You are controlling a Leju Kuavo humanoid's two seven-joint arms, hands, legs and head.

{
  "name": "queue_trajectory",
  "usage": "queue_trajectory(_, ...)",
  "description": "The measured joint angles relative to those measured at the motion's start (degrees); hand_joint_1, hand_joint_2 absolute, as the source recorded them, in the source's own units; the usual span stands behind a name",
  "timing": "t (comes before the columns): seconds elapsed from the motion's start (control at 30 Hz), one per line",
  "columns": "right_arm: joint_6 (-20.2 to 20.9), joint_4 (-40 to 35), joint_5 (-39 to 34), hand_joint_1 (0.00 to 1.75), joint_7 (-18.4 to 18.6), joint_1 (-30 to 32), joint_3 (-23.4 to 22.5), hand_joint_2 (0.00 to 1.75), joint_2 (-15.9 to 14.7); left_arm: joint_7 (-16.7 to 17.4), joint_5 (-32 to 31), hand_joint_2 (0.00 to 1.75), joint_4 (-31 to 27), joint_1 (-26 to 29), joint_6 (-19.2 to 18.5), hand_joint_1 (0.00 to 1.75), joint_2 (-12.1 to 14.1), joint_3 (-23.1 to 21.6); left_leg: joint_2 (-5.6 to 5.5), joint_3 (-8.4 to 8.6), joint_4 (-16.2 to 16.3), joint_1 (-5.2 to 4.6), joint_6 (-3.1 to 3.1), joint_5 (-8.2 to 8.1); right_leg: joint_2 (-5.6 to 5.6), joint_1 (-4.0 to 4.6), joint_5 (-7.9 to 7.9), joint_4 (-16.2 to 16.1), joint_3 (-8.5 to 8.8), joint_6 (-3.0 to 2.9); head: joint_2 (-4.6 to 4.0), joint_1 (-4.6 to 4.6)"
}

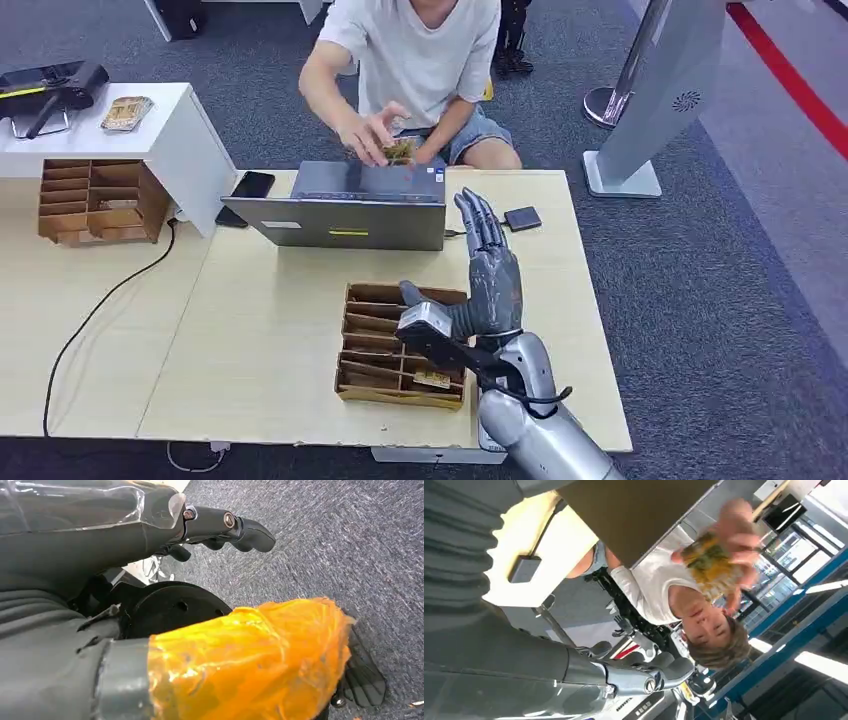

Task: Pass the card to the sensor for recognition and then transmit it.

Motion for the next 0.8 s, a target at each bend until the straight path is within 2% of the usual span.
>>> queue_trajectory(0.33, -2.25, -4.83, -1.38, 0.00, -2.14, 3.18, 1.38, 0.00, -0.13, -1.29, 4.02, 0.00, 0.00, 0.00, 0.15, 0.00, -0.11, 0.00, 0.00, 0.00, 0.00, 0.00, 0.00, -0.01, 0.00, 0.00, -0.01, -0.01, -0.02, 0.00, 0.00, 0.00)
queue_trajectory(0.8, -3.89, -12.55, -7.15, 0.00, -9.64, 12.06, 1.95, 0.00, -1.53, -4.22, 9.92, 0.00, 0.07, -0.03, 0.17, 0.00, -0.15, -0.04, 0.00, 0.01, 0.00, -0.01, 0.00, -0.01, 0.00, 0.00, -0.01, -0.02, -0.03, 0.01, 0.00, 0.00)
